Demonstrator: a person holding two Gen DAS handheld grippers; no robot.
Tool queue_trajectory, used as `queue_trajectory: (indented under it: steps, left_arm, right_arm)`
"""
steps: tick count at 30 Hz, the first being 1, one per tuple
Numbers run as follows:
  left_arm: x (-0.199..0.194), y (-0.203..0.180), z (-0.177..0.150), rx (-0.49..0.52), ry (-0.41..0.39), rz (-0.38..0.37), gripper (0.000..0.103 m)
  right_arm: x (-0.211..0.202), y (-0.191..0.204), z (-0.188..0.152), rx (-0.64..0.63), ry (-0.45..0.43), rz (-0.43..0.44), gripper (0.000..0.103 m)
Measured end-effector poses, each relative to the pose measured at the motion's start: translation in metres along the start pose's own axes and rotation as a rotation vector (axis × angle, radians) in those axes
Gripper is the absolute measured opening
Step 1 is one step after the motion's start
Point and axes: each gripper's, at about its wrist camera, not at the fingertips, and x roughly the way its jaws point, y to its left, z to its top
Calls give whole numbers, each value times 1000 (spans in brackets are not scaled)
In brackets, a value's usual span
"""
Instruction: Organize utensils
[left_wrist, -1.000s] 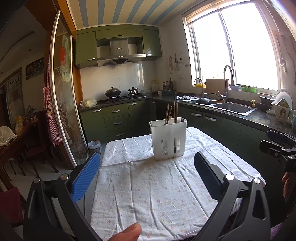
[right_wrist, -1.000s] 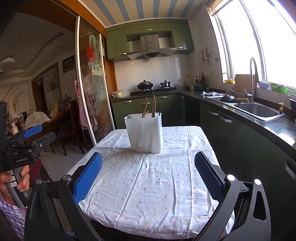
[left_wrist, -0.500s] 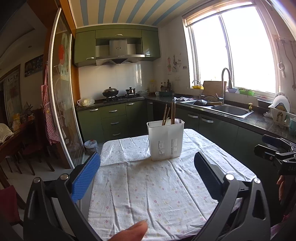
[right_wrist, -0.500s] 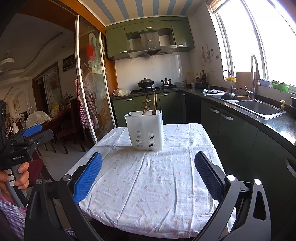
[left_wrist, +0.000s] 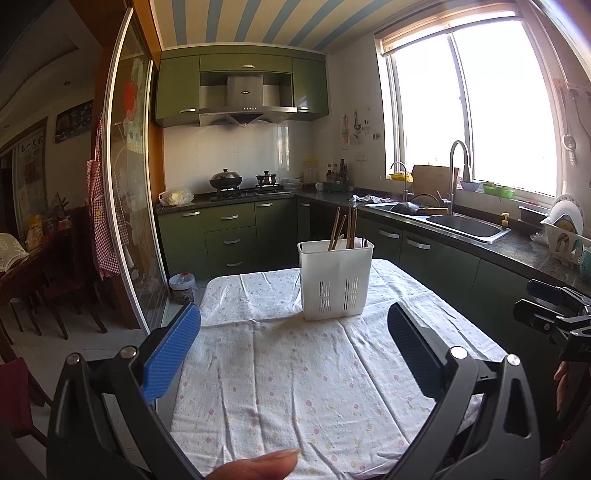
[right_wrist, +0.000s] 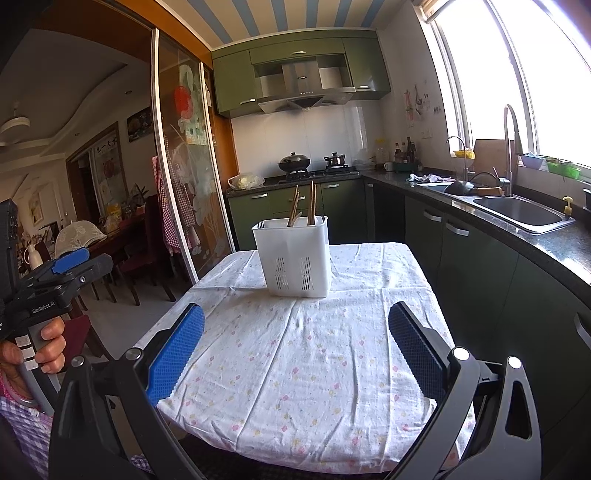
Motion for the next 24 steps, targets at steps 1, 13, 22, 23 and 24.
queue_trajectory:
  steps: [1,13,22,23,24]
  left_arm:
    - [0,0,0,1,-1,-1,96]
    - [6,2,2,-5,21,-17,96]
    - [6,0,1,-3,34,-5,96]
    - [7,0,1,-8,41,-11,96]
    - [7,0,2,-16,43,-13,96]
  right_arm:
    - [1,1,-1,-1,1,1,98]
    - [4,2,-4,2,8,4,98]
    - [7,2,-7,10,15,11,98]
    - [7,2,-8,11,15,11,98]
    - [7,2,-8,10,16,10,98]
